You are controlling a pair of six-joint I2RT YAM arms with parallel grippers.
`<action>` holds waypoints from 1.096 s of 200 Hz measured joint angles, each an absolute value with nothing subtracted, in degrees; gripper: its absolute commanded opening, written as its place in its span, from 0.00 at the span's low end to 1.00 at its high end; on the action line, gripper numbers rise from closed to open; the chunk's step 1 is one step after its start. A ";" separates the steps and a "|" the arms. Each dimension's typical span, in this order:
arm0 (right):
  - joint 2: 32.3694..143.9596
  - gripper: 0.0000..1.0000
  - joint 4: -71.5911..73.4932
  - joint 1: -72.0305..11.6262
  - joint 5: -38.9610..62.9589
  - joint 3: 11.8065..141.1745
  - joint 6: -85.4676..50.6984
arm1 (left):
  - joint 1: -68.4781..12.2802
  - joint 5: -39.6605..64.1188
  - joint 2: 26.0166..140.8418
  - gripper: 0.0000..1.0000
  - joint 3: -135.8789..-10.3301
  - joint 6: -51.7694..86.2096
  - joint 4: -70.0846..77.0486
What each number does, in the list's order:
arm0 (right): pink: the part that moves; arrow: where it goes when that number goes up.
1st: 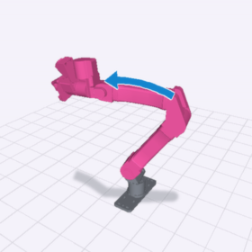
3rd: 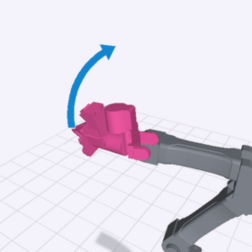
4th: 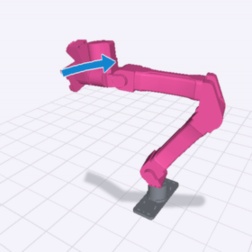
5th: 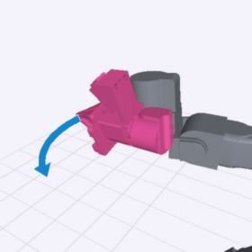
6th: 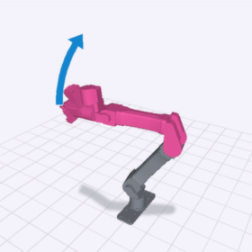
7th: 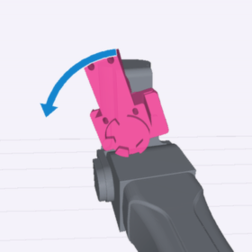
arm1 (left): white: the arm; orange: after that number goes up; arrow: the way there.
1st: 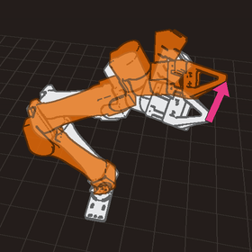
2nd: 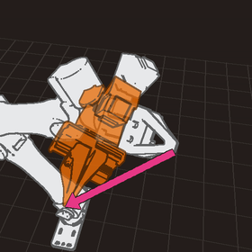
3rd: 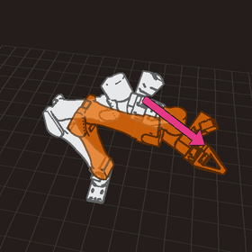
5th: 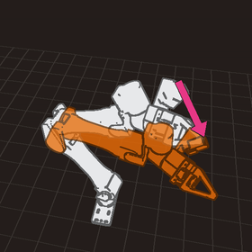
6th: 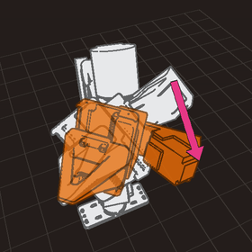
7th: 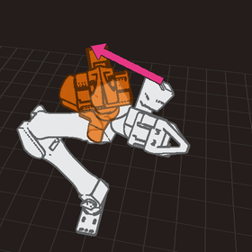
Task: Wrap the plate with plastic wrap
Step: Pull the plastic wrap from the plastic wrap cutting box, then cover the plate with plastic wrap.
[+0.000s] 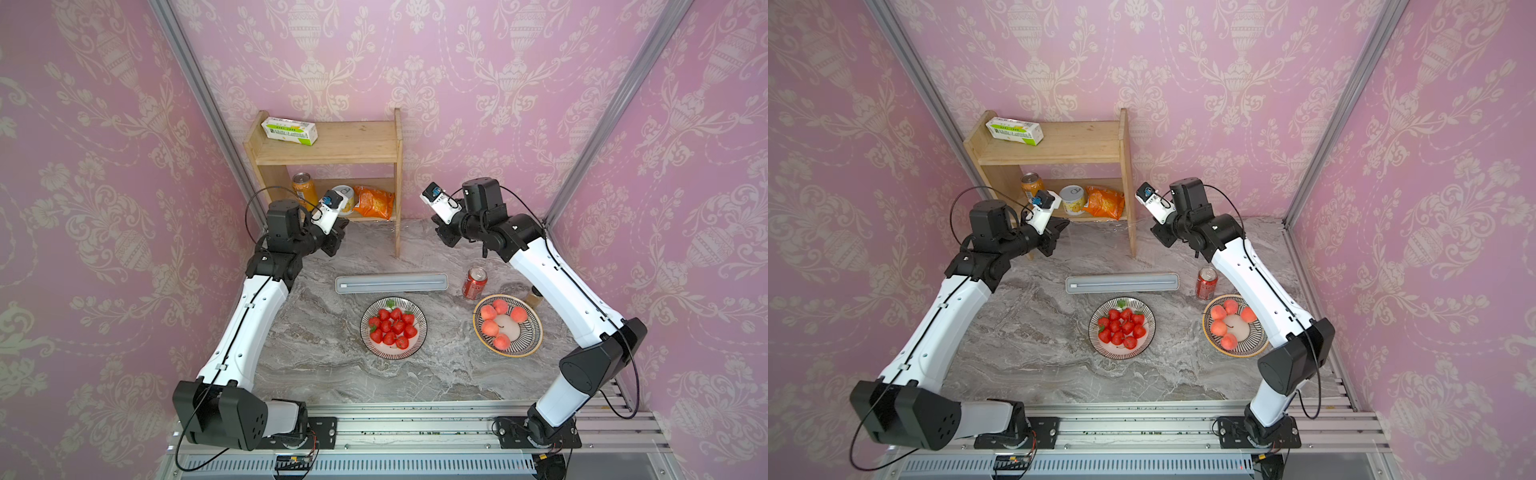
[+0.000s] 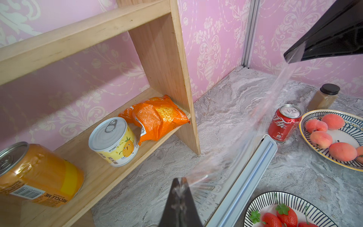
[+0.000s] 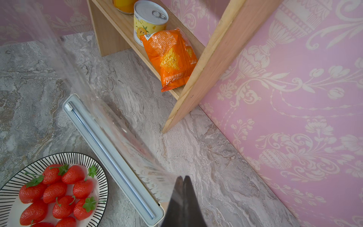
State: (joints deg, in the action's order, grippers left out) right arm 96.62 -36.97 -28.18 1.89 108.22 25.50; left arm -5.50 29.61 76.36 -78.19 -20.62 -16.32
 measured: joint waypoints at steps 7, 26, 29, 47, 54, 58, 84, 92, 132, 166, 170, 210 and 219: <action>96.51 0.00 -36.97 -28.18 1.91 108.22 25.50 | -5.50 29.61 76.12 0.00 -78.19 -20.43 -16.34; 96.33 0.00 -36.97 -28.29 1.91 108.22 25.50 | -5.50 29.61 75.55 0.00 -78.22 -20.21 -16.32; 96.31 0.00 -36.97 -28.29 1.91 108.22 25.50 | -5.50 29.63 75.48 0.00 -78.22 -20.16 -16.32; 96.18 0.00 -36.97 -28.47 1.91 108.22 25.50 | -5.50 29.63 75.40 0.00 -78.39 -19.99 -16.32; 96.14 0.00 -36.95 -28.56 1.89 108.22 25.50 | -5.50 29.63 75.40 0.00 -78.46 -19.99 -16.32; 96.14 0.00 -36.95 -28.56 1.89 108.22 25.50 | -5.50 29.63 75.40 0.00 -78.52 -19.99 -16.32; 96.14 0.00 -36.97 -28.62 1.89 108.73 25.50 | -5.50 29.67 75.40 0.00 -79.18 -19.92 -16.34; 96.12 0.00 -36.97 -28.62 1.89 109.01 25.50 | -5.50 29.67 75.42 0.00 -79.48 -19.79 -16.32; 96.12 0.00 -36.97 -28.67 1.89 110.69 25.50 | -5.50 29.69 75.40 0.00 -80.90 -19.38 -16.29; 95.98 0.00 -36.97 -28.67 1.89 111.50 25.50 | -5.50 29.69 75.31 0.00 -81.08 -18.85 -15.86; 95.98 0.00 -36.99 -28.67 1.91 111.50 25.50 | -5.50 29.69 75.29 0.00 -81.08 -18.72 -15.86; 95.07 0.00 -36.75 -28.75 1.91 110.17 25.36 | -5.50 29.67 73.65 0.00 -80.18 -18.26 -15.70; 94.61 0.00 -36.69 -28.93 1.93 109.06 25.28 | -5.50 29.67 72.79 0.00 -79.31 -18.26 -15.59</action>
State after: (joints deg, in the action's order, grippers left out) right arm 94.61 -36.69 -28.93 1.93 109.06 25.28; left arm -5.50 29.67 72.79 -79.31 -18.26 -15.59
